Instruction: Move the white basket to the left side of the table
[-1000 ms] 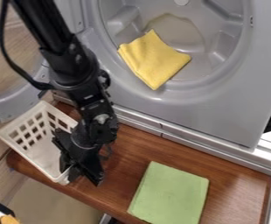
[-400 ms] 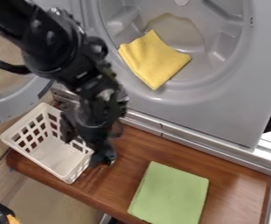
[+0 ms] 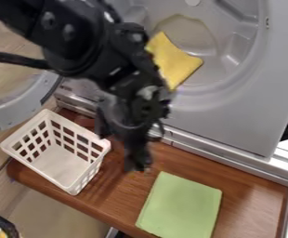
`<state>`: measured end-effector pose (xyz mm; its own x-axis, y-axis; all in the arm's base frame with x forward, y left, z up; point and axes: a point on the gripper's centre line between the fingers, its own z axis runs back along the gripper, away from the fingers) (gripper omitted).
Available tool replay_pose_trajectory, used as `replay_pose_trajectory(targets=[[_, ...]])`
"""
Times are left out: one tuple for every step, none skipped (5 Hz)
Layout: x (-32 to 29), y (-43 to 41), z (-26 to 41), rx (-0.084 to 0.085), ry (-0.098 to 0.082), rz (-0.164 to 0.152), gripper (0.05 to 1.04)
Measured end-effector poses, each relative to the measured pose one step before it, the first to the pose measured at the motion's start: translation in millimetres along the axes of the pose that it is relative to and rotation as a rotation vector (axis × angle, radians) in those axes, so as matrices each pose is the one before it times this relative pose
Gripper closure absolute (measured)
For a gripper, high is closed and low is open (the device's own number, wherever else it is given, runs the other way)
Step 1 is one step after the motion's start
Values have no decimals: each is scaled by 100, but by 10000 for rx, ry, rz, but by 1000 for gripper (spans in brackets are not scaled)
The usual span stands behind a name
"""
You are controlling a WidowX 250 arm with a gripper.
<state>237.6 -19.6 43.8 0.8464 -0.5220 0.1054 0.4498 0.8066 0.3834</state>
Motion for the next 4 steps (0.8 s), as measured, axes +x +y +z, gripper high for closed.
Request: replay_pose_trajectory(targets=[[2895, -795, 127, -1224, -774, -2304, 83], [2834, -508, 932, -434, -1033, -2156, 83], [2220, -801, 954, -288, -974, -2243, 83], [2579, 336, 1250, -263, -744, -1827, 83]])
